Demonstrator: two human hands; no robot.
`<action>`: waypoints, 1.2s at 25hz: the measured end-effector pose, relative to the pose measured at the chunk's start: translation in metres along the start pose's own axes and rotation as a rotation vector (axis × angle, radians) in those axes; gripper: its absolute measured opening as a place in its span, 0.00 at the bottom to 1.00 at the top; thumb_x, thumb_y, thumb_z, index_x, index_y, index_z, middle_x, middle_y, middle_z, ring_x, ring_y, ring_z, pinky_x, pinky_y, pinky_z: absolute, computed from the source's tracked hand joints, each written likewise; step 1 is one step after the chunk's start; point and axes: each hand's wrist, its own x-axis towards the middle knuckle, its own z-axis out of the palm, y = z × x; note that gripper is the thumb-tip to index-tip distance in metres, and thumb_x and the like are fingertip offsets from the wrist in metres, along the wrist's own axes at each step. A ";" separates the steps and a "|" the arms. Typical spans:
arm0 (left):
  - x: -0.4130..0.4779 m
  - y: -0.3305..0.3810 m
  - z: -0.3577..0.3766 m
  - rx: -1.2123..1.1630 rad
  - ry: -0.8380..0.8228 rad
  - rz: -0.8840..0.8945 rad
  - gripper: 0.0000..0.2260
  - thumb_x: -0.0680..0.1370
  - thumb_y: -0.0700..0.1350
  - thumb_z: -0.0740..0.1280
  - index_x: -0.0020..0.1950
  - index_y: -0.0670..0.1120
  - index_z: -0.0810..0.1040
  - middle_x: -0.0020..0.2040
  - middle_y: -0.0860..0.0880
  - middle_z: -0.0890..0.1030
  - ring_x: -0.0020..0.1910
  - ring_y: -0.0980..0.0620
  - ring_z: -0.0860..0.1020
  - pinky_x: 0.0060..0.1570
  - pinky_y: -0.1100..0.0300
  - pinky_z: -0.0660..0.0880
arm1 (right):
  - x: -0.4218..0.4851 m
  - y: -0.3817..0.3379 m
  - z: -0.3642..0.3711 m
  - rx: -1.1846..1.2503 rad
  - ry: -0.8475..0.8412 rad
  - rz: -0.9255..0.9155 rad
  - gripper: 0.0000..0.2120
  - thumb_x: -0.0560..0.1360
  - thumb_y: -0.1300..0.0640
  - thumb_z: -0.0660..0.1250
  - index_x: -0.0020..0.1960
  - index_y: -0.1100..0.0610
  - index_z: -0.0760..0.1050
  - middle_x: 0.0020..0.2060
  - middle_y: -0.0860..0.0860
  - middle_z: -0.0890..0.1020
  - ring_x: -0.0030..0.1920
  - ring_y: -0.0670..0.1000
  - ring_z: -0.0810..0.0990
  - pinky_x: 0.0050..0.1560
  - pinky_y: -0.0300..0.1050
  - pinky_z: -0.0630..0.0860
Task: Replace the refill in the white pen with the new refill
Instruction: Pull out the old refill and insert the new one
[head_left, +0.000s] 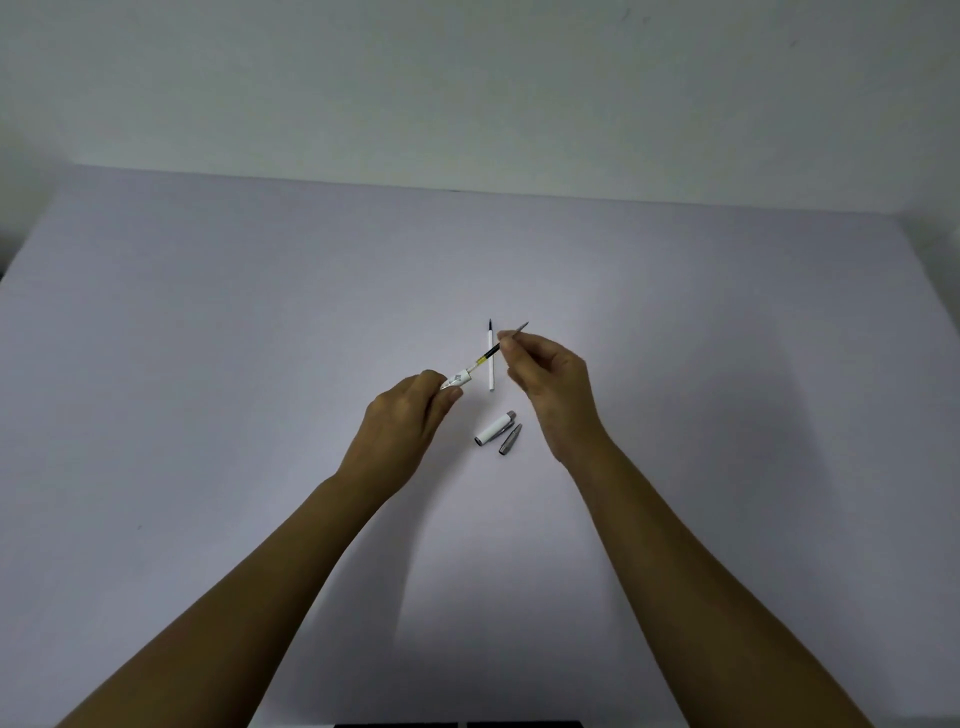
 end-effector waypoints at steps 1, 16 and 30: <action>0.000 -0.001 -0.001 0.006 0.004 0.009 0.11 0.79 0.47 0.59 0.44 0.40 0.72 0.33 0.47 0.71 0.30 0.46 0.68 0.32 0.58 0.62 | 0.005 -0.002 -0.001 0.020 0.005 0.001 0.04 0.74 0.56 0.68 0.43 0.53 0.82 0.30 0.46 0.75 0.31 0.42 0.70 0.40 0.35 0.71; 0.019 -0.039 0.001 0.014 -0.001 -0.095 0.11 0.79 0.48 0.59 0.41 0.42 0.71 0.28 0.56 0.65 0.26 0.55 0.65 0.27 0.65 0.60 | 0.104 0.055 -0.028 -0.599 0.200 0.038 0.10 0.71 0.55 0.71 0.47 0.60 0.80 0.39 0.56 0.85 0.40 0.52 0.83 0.47 0.44 0.79; 0.026 -0.056 0.010 -0.004 -0.036 -0.142 0.14 0.79 0.51 0.57 0.39 0.42 0.69 0.27 0.54 0.66 0.26 0.53 0.65 0.27 0.63 0.61 | 0.120 0.074 -0.013 -0.751 0.248 -0.057 0.10 0.70 0.55 0.72 0.45 0.62 0.78 0.38 0.57 0.84 0.39 0.55 0.81 0.42 0.42 0.73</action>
